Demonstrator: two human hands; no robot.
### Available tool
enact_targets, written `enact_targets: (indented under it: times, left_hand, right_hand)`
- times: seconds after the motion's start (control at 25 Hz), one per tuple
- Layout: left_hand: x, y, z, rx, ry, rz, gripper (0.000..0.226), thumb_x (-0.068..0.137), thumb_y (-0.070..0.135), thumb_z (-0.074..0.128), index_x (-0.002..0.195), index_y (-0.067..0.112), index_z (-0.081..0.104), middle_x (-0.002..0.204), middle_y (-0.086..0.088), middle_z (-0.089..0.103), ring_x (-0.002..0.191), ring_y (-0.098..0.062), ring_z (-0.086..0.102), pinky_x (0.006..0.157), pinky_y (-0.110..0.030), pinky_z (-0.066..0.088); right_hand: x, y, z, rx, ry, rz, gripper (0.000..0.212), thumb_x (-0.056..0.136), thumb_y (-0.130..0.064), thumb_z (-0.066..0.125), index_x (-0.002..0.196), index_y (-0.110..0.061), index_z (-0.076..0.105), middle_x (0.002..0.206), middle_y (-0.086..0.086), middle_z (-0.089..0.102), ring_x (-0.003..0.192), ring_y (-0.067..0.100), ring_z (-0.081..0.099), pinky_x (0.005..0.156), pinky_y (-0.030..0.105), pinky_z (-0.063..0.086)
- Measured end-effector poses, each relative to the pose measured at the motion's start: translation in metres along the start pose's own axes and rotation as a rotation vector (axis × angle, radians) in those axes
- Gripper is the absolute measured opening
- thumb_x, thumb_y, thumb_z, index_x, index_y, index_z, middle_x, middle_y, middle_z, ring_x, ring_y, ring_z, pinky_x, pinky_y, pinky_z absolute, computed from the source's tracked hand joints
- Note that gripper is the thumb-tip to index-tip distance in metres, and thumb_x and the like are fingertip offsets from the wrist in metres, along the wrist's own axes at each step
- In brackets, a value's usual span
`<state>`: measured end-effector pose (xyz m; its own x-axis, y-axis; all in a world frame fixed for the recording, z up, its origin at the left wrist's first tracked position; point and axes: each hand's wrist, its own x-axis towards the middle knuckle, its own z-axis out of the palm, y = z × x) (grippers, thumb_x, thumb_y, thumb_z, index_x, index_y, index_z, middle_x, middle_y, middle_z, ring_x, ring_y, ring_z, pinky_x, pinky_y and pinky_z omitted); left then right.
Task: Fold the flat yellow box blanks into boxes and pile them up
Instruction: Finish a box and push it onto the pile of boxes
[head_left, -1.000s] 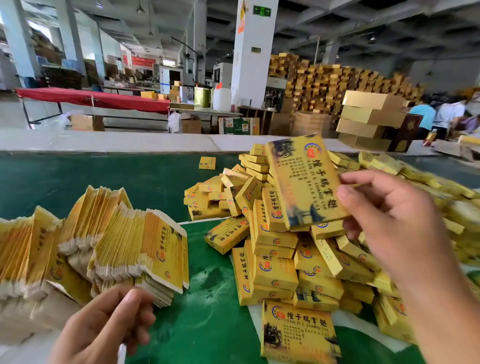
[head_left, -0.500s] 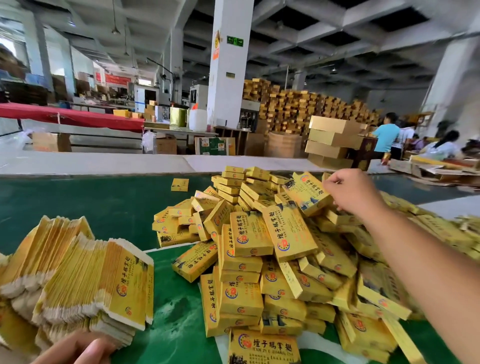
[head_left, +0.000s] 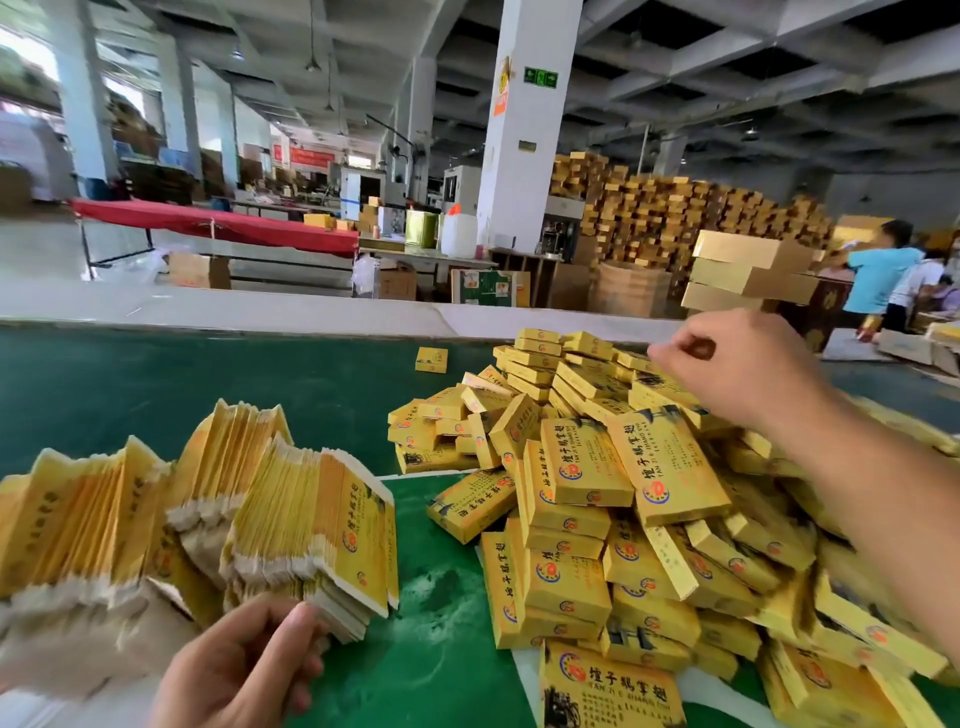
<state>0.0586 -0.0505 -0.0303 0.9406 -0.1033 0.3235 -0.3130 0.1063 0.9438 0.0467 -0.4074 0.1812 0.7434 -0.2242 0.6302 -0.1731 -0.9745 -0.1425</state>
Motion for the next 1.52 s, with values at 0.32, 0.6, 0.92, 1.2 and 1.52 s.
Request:
enact_targets:
  times: [0.32,0.6,0.92,1.2,1.52]
  left_hand:
    - [-0.003,-0.004,-0.01,0.153,0.14,0.04,0.03,0.092,0.026,0.06,0.064,0.018,0.065,0.053,-0.008,0.061,0.043,-0.014,0.053,0.042,-0.022,0.042]
    - [-0.006,0.003,-0.007,0.105,0.135,0.032,0.037,0.09,0.038,0.059,0.065,0.012,0.06,0.056,-0.018,0.054,0.046,-0.017,0.05,0.046,-0.034,0.04]
    - [-0.008,0.008,-0.006,0.117,0.113,0.026,0.035,0.088,0.035,0.058,0.067,0.008,0.061,0.058,-0.022,0.054,0.048,-0.02,0.049,0.049,-0.038,0.042]
    - [-0.003,0.006,-0.01,0.031,0.186,0.001,0.032,0.096,0.019,0.056,0.069,0.005,0.063,0.054,-0.011,0.056,0.047,-0.018,0.049,0.045,-0.028,0.04]
    - [-0.006,0.019,-0.015,-0.744,-0.466,-0.602,0.078,0.093,0.066,0.034,0.129,0.001,0.058,0.126,-0.025,0.062,0.118,-0.039,0.057,0.107,-0.054,0.035]
  right_hand:
    - [-0.104,-0.173,0.112,0.246,-0.618,-0.417,0.067,0.082,-0.057,0.064,0.135,-0.018,0.051,0.132,0.004,0.06,0.115,0.02,0.059,0.099,0.038,0.051]
    - [-0.121,-0.164,0.173,0.401,-0.702,-0.325,0.094,0.079,-0.045,0.072,0.155,-0.03,0.018,0.159,-0.013,0.027,0.142,0.006,0.031,0.105,0.014,0.019]
    - [-0.138,-0.154,0.161,0.416,-0.466,-0.434,0.021,0.099,-0.02,0.05,0.099,-0.015,0.07,0.088,0.001,0.072,0.072,0.013,0.064,0.066,0.034,0.055]
    - [-0.098,-0.129,0.091,0.595,0.235,-0.286,0.021,0.096,-0.015,0.055,0.077,-0.013,0.061,0.054,-0.008,0.052,0.04,0.003,0.041,0.035,0.014,0.031]
    - [-0.116,-0.134,0.082,1.33,-0.465,-0.055,0.015,0.085,-0.032,0.061,0.09,-0.028,0.075,0.077,-0.001,0.074,0.068,0.015,0.067,0.064,0.039,0.055]
